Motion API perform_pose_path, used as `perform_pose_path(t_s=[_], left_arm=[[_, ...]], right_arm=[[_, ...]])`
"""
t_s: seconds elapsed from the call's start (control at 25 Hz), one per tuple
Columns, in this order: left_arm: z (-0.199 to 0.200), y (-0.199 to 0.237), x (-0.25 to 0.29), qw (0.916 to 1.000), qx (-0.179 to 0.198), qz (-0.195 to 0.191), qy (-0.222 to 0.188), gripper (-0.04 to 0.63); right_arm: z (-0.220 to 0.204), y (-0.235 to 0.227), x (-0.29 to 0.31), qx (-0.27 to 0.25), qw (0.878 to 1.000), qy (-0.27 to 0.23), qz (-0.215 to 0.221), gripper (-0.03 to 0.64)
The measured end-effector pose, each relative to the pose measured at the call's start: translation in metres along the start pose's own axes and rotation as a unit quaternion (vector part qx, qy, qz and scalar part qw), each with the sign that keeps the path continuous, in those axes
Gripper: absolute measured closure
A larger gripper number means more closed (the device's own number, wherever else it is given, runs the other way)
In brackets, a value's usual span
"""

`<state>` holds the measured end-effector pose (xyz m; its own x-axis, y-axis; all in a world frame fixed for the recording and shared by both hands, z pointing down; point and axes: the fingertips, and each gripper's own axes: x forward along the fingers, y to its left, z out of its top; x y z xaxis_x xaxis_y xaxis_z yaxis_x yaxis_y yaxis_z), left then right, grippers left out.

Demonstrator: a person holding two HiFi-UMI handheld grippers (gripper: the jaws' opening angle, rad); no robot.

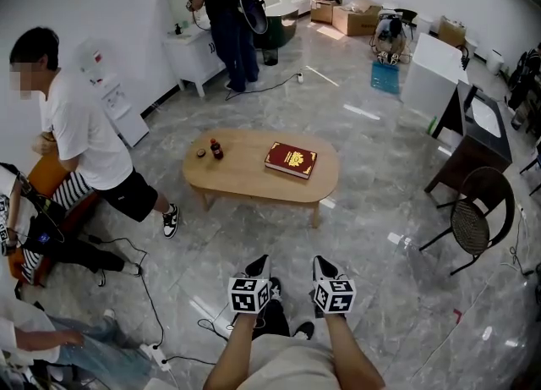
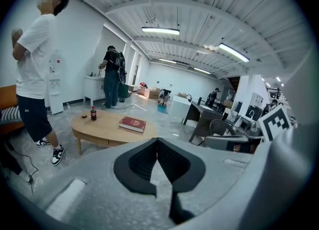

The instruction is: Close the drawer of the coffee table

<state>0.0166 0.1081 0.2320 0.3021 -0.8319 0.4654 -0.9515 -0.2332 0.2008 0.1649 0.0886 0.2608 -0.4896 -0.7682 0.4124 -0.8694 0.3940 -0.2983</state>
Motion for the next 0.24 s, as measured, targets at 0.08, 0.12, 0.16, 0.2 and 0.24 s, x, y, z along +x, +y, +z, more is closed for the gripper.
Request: perform_pose_path(t_s=[0.08,0.12,0.16,0.2,0.24], left_arm=[[-0.0004,0.0029,-0.0032,1.0000,-0.001,0.002,-0.001,0.586],[-0.0007,0.0043,-0.0050,1.0000,-0.002,0.003,-0.001,0.586],[-0.0012,0.0058,-0.0068,1.0000,-0.002,0.003,-0.001,0.586],[-0.0017,0.0072,-0.0086,1.0000,-0.003,0.004,-0.002,0.586],[-0.0023,0.0086,-0.0105,1.0000,-0.003,0.005,-0.002,0.586]], right_arm=[[0.0002,0.0035,-0.0002,-0.001,1.000,0.000,0.001,0.601],[-0.0002,0.0054,-0.0004,-0.001,1.000,0.000,0.001,0.601],[-0.0006,0.0074,-0.0006,-0.002,1.000,0.000,0.002,0.601],[-0.0010,0.0094,-0.0009,-0.003,1.000,0.000,0.003,0.601],[-0.0014,0.0115,-0.0011,-0.004,1.000,0.000,0.004,0.601]])
